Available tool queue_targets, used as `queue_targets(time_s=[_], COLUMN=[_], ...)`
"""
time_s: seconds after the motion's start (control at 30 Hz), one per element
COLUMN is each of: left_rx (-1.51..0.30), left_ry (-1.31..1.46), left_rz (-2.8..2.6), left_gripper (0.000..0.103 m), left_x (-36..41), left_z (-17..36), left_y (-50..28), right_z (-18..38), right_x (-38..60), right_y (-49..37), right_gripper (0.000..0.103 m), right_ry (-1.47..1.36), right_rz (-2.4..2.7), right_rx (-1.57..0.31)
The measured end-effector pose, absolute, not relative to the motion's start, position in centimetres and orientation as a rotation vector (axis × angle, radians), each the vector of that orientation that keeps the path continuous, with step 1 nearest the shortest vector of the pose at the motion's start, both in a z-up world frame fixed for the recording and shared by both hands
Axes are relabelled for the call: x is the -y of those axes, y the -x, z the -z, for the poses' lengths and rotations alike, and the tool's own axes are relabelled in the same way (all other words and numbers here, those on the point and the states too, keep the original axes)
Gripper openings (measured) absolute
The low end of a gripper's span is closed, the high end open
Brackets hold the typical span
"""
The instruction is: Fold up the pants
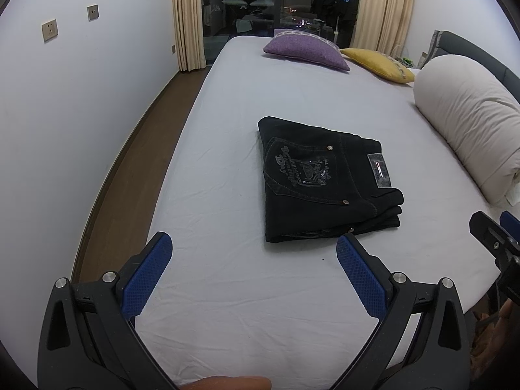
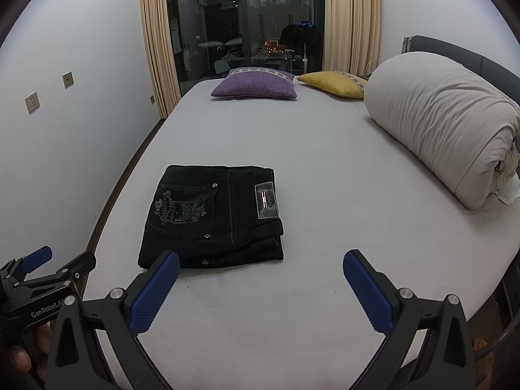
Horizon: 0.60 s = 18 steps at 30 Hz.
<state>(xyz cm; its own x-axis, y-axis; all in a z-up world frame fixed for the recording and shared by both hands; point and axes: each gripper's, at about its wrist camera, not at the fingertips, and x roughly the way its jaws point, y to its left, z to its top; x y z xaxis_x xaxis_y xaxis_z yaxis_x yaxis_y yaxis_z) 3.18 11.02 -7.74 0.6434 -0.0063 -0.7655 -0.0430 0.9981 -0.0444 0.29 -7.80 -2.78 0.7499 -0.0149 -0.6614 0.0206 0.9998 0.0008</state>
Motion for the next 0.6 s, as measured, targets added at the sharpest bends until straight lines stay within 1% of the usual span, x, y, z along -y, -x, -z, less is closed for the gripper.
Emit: queue_targets(time_s=[0.6], left_rx=[-0.879], left_ry=[0.047], left_rz=[-0.032], left_gripper=[0.103], left_x=[-11.15], left_z=[8.72], left_y=[-3.19], right_z=[3.74], right_x=[8.14], right_y=[-0.57], right_gripper=[0.103], right_ry=[-0.015], right_rz=[0.021], right_rx=[-0.757])
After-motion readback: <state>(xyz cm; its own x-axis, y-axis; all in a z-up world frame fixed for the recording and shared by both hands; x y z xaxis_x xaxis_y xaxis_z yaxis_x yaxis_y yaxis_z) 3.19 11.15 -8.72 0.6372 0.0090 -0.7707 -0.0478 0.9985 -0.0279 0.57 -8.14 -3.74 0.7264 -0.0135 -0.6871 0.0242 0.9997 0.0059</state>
